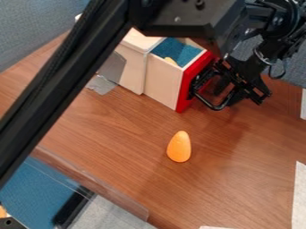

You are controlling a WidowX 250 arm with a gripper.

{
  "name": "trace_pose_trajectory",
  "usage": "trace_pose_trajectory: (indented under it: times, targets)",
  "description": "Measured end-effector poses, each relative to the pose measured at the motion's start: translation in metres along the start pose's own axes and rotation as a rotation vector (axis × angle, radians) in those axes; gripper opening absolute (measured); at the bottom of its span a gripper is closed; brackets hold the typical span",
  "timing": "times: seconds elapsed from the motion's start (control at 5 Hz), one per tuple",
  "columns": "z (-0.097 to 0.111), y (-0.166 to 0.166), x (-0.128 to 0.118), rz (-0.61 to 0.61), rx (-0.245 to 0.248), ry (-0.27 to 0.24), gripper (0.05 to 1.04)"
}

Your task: Close the drawer

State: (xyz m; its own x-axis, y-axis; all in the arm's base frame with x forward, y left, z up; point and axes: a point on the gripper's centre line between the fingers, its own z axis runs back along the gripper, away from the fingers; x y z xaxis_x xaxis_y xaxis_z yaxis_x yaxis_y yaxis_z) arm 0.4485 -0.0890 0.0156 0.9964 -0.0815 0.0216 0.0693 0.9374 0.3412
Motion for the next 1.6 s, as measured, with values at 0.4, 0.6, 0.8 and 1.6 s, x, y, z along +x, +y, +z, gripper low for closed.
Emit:
trace_pose_trajectory:
  times: [0.4, 0.6, 0.8, 1.6]
  targets:
    - [-0.002, 0.023, 0.002, 0.051, 0.038, 0.013, 0.14]
    - [0.004, 0.071, 0.013, 0.15, 0.056, 0.016, 0.136]
    - [-0.003, 0.087, 0.014, 0.176, 0.068, 0.046, 0.136]
    - [-0.022, 0.09, -0.001, 0.146, -0.049, 0.156, 0.974]
